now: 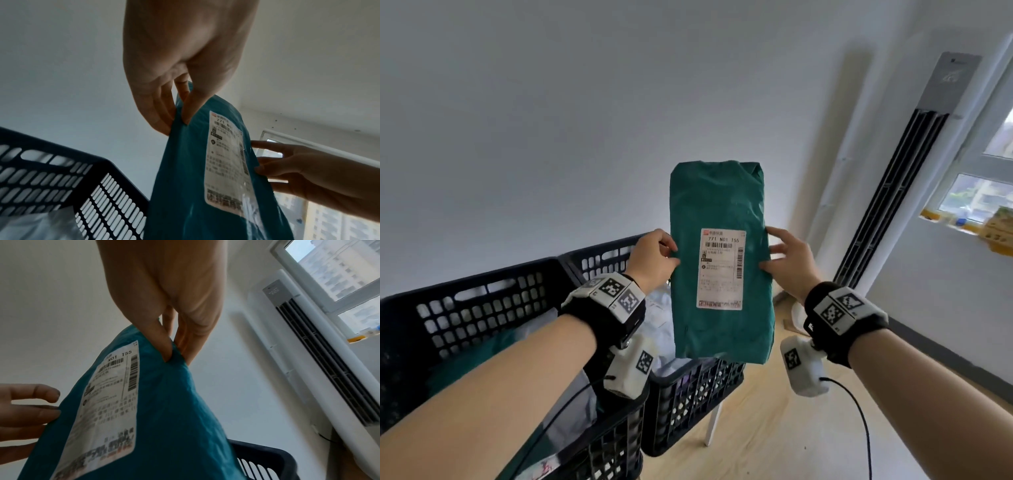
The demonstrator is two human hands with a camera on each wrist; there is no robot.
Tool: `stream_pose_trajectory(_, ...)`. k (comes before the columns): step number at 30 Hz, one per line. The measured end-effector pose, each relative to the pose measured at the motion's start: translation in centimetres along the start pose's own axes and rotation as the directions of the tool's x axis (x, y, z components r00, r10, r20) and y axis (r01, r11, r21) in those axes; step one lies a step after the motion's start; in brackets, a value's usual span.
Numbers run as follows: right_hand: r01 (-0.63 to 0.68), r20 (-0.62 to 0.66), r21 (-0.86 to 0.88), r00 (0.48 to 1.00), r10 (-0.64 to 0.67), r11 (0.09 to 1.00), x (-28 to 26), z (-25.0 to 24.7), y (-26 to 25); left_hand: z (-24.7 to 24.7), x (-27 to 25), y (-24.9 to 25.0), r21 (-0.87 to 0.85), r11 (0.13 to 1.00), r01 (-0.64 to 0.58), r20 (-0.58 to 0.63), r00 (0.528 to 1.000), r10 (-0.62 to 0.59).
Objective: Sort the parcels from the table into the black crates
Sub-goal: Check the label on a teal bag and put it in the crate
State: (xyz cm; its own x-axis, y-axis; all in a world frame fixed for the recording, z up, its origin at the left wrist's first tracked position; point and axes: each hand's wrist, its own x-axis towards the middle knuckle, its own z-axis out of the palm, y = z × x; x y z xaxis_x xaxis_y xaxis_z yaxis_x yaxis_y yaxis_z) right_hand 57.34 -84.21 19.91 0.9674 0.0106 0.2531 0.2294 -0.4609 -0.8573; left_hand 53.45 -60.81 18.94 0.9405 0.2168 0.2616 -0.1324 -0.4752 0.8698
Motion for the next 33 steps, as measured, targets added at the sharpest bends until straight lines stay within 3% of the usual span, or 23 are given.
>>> stream_pose_trajectory(6,0.015,0.142,0.027,0.990,-0.019,1.000,7.0,3.0,2.5,1.5,5.1,-3.2,0.072,0.993,0.098,-0.066,0.993,-0.093)
stream_pose_trajectory(12,0.002,0.353,0.034,0.935,-0.014,0.999,13.9,7.0,5.2,2.7,9.7,-6.2,0.119,0.953,0.279,-0.173,0.951,-0.257)
stream_pose_trajectory(17,-0.058,0.553,-0.041,0.830,0.071,0.997,18.1,10.7,7.7,3.9,12.0,-8.2,0.202,0.881,0.428,-0.228,0.895,-0.383)
stream_pose_trajectory(20,-0.029,0.630,-0.106,0.771,0.090,0.994,19.8,13.2,9.2,4.6,12.6,-9.6,0.243,0.828,0.505,-0.242,0.858,-0.452)
stream_pose_trajectory(33,0.119,0.823,-0.362,0.507,0.257,0.924,20.0,22.3,11.6,5.9,12.6,-15.9,0.403,0.528,0.748,-0.247,0.644,-0.724)
